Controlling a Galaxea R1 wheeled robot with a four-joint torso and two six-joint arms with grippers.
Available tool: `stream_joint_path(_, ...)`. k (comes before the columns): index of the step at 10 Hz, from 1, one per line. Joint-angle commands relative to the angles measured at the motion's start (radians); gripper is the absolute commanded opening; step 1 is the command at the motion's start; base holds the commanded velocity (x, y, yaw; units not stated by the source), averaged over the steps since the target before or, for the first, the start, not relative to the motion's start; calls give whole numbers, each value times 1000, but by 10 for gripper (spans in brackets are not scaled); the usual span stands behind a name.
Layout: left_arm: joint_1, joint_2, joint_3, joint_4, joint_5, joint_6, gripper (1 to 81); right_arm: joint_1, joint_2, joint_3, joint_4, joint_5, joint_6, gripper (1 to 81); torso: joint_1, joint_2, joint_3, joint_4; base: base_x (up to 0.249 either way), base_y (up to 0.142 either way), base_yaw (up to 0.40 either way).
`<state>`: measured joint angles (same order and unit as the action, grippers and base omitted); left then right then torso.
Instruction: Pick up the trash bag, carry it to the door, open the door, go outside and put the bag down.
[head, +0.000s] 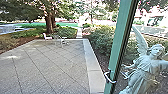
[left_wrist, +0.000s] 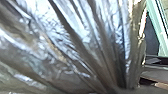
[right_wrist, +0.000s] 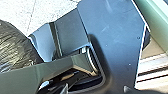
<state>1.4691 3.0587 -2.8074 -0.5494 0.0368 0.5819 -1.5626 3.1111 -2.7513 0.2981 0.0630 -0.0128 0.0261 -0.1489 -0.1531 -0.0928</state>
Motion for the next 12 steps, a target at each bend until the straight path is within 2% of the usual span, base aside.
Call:
stream_joint_path(1, -51, 0, 0, 6, 68, 9, 10, 37, 8, 6, 1, -61, -3, 811, 0, 0, 0, 0, 77, 0, 0)
stream_joint_path(12, -51, 0, 0, 6, 68, 9, 10, 38, 4, 6, 1, -61, -3, 811, -2, 0, 0, 0, 91, 0, 0)
